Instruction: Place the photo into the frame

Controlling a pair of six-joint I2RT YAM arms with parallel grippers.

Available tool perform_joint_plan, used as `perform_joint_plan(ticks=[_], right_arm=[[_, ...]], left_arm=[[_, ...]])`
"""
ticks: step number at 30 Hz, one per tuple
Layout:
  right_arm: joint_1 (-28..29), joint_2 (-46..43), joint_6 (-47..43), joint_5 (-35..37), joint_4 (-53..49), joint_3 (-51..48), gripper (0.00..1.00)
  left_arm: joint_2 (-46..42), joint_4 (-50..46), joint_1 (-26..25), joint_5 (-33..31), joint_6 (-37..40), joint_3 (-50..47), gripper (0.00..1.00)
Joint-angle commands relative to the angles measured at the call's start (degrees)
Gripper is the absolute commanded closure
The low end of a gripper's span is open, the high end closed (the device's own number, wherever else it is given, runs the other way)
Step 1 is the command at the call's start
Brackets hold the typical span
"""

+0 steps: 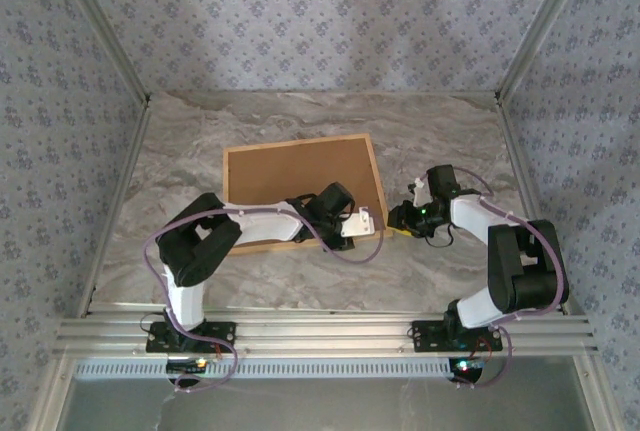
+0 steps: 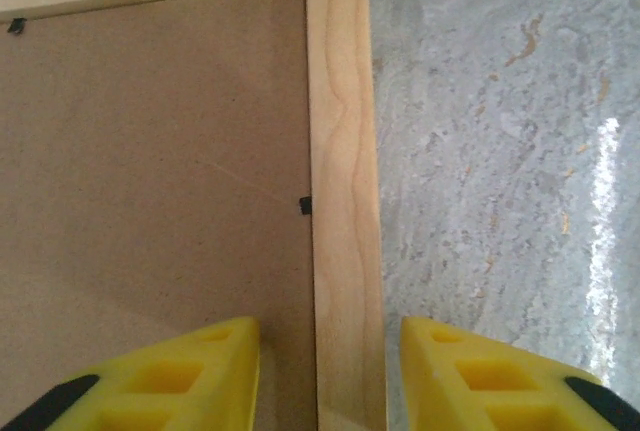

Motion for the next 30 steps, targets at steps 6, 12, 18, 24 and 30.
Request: perform_joint_plan(ticks=[6, 12, 18, 24, 30], right_arm=[[0.18, 0.13, -0.61, 0.74, -1.27, 0.8, 0.63], [0.27, 0.22, -0.9, 1.12, -1.56, 0.59, 0.59], [0.38, 0.35, -0.86, 1.3, -1.4, 0.76, 0.55], [1.12, 0.31, -0.53, 0.8, -1.11, 0.9, 0.53], [1.61, 0.76, 0.15, 0.26, -0.26, 0.73, 0.52]], left_arm=[[2.09, -4.06, -0.94, 1.15, 1.89, -0.01, 0.86], [0.73, -2.66, -0.92, 3.67, 0.02, 0.08, 1.0], [-2.43, -0.57, -0.28, 5.65, -2.65, 0.04, 1.0], [-4.66, 1.33, 0.37, 7.11, -4.5, 0.08, 1.0], [-5.87, 2.09, 0.73, 7.68, -5.45, -0.03, 1.0]])
